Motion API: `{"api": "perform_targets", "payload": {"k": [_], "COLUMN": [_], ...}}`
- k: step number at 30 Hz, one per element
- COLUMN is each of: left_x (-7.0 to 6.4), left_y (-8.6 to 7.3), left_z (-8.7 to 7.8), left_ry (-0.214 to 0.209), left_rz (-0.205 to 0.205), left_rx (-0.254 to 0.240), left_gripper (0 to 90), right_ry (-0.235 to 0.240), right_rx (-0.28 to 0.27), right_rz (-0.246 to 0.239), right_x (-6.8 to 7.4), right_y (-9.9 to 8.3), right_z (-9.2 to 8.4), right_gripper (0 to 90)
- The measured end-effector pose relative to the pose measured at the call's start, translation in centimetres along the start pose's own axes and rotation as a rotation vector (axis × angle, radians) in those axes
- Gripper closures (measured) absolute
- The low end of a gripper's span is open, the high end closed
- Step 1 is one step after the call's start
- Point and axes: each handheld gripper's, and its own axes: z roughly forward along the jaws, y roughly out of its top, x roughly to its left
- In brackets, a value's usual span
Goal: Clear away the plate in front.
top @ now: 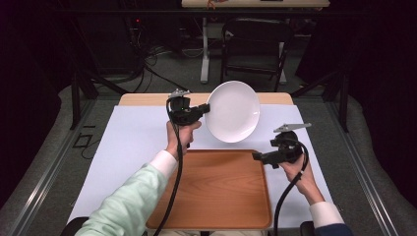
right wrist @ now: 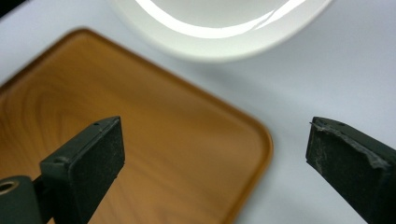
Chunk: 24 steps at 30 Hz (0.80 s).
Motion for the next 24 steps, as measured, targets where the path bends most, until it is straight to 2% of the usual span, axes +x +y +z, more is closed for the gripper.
{"api": "perform_targets", "payload": {"k": [1,4,6,8,9,11,15,18,22,24], "left_x": [-0.2,-0.7,-0.7,-0.6,-0.5,-0.2,0.6,0.9,1.7,2.0], "left_y": [-0.2,-0.7,-1.3,-1.9,-2.2,-2.9,-3.9,-4.7,-5.7,-5.7], "left_z": [-0.6,-1.9,-2.7,-3.2,-3.4,-3.6,-4.1,-4.6,-5.2,-5.4], "left_ry": [-0.015,-0.051,-0.070,-0.085,-0.089,-0.096,-0.114,-0.131,-0.132,-0.127], "left_rz": [0.012,0.036,0.039,0.039,0.044,0.033,0.028,0.028,0.007,0.012], "left_rx": [-0.002,0.002,0.009,0.011,0.017,0.018,0.000,-0.017,-0.021,-0.017], "left_gripper": [87.4,87.5,87.4,87.3,87.3,87.2,87.2,87.1,86.9,86.5], "right_ry": [-0.001,0.004,0.045,0.069,0.084,0.121,0.095,0.075,0.082,0.086], "right_rx": [-0.009,-0.060,-0.086,-0.115,-0.126,-0.128,-0.112,-0.101,-0.115,-0.129], "right_rz": [0.003,0.055,0.100,0.131,0.145,0.170,0.163,0.142,0.118,0.107], "right_x": [-0.2,-1.1,-1.7,-2.0,-2.2,-2.2,-1.8,-1.2,-0.6,-0.2], "right_y": [0.5,2.0,2.4,2.7,2.7,2.4,2.0,1.9,1.9,1.9], "right_z": [0.6,2.1,2.7,3.0,3.1,3.2,3.2,3.1,2.8,2.6], "right_gripper": [4.4,10.5,17.9,34.8,36.6,46.7,59.9,63.9,67.2,69.0]}}
